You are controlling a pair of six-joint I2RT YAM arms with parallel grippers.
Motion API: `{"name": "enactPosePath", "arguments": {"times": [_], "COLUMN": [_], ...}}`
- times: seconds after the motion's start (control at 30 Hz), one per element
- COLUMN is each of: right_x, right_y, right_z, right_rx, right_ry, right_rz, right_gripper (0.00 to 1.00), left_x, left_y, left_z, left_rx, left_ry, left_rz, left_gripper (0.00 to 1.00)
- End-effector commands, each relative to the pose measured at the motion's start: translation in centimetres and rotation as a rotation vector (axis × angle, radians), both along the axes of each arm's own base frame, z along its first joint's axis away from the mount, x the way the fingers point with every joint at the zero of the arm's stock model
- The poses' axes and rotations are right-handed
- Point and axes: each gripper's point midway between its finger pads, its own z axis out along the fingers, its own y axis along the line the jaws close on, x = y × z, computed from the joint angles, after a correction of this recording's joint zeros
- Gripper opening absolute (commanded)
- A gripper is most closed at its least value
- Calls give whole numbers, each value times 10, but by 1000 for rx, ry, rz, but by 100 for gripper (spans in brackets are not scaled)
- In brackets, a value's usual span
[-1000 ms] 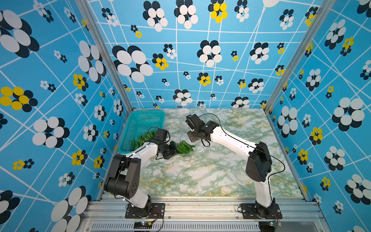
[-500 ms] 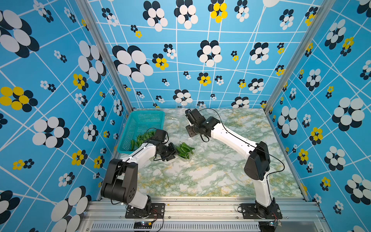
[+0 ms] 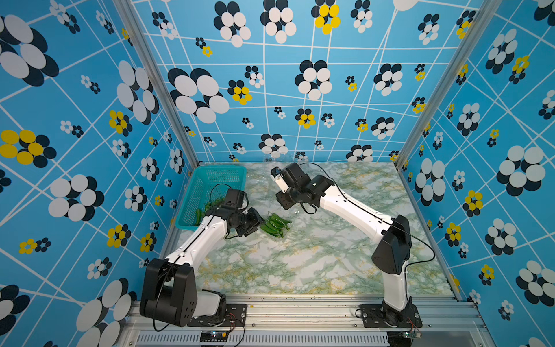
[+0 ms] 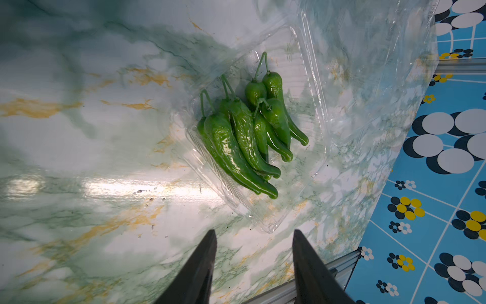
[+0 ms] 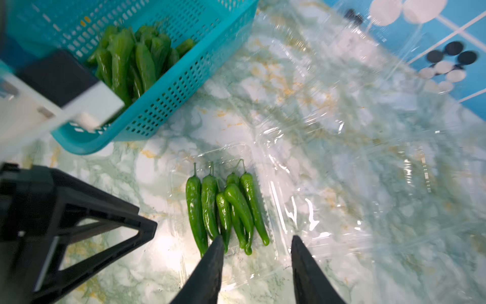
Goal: Take small green peppers out of containers
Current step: Open the packing box at the center of the board, then pick up the green pepper from the packing box.
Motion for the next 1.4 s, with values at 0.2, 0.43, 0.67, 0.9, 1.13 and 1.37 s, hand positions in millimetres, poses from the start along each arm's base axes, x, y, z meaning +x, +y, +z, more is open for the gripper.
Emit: {"name": "enactPosePath", "arguments": {"times": [0.2,0.43,0.67,0.9,1.13,1.37], "right_x": [-27,-17,-3,8,1,1], "right_y": [24,33,31,26,30,32], "right_z": [-94,-115,-117,-133,-146,-148], "right_rx": [-57,-78,-91,-97,-89,-78], "right_ry": [235,250,232,271,317,325], "right_rz": [166,172,165,172,204,188], "right_gripper": [39,42,42,39,35,14], "left_x": [9,6,0,0,2,0], "left_y": [28,43,52,54,54,59], "left_z": [33,42,41,37,36,37], "left_rx": [42,38,23,14,-1,-1], "left_ry": [-60,-79,-79,-75,-72,-77], "left_rz": [38,61,79,87,90,102], "left_gripper": [50,49,49,49,49,49]}}
